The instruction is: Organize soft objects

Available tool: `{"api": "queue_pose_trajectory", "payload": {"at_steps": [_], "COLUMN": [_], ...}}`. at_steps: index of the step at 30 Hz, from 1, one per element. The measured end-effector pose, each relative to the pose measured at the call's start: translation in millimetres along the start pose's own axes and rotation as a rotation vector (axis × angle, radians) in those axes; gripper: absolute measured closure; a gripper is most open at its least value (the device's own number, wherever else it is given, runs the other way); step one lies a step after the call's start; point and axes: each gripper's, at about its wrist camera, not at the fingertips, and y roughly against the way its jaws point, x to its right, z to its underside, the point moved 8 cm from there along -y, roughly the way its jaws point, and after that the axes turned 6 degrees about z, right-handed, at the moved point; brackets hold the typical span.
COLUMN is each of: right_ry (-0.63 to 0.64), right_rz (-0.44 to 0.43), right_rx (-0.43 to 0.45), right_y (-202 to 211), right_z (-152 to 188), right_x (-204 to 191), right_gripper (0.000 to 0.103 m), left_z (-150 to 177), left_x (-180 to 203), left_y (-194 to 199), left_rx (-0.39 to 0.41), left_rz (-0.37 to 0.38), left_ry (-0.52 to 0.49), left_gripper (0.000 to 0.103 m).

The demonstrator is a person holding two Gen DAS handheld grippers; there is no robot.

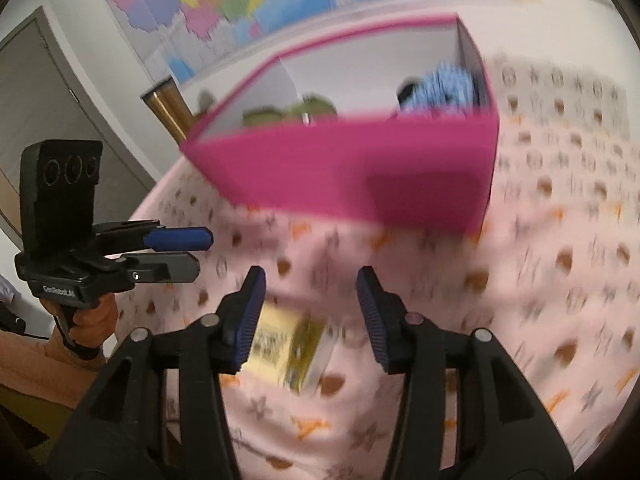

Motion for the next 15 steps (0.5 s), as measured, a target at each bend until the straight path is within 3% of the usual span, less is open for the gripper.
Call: {"api": "queue_pose_trajectory", "payload": {"at_steps": [5, 15], "right_ry": [-0.034, -0.061], "right_rz": [0.009, -0.001], "right_rx": [-0.042, -0.054], "right_y": [-5.6, -10.6], "right_z": [23.4, 39.4], "right_x": [2.9, -1.7], "right_gripper": [0.053, 0.053], "left_z": [31.2, 59.5], "left_x": [-3.7, 4.2], "left_y": [-13.8, -33.5], "left_rx": [-0.055, -0.114], "left_rz": [0.017, 0.055], "left_ry": [0.058, 0.104], "left_gripper": [0.056, 0.060]}}
